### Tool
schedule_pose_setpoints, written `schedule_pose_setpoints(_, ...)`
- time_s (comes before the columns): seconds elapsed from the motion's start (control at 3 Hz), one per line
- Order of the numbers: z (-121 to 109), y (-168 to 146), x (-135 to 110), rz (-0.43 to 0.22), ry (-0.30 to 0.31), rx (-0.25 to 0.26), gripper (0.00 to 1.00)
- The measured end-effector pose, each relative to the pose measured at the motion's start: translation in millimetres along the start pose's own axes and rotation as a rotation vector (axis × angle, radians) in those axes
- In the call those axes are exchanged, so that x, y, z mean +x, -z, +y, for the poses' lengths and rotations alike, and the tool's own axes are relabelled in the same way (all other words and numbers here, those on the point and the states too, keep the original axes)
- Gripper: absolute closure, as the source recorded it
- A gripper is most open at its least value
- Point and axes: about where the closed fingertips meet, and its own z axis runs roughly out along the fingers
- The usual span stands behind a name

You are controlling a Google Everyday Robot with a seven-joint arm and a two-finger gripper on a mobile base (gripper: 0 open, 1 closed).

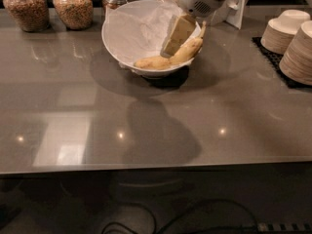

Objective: Pick banana from white bowl

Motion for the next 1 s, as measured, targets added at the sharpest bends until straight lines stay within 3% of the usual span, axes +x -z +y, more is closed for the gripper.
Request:
schedule_pose_setpoints(0.33,-15.5,-32.3,-14.0,0.009,0.032,-0.016,0.18)
schedule_pose_setpoints(0.67,-18.3,-55.3,-9.9,0.046,0.028,-0.056,0.39)
schedule_pose_setpoints(1.0,-14.6,-72.8,3.2,0.093,0.007,-0.109,0.42)
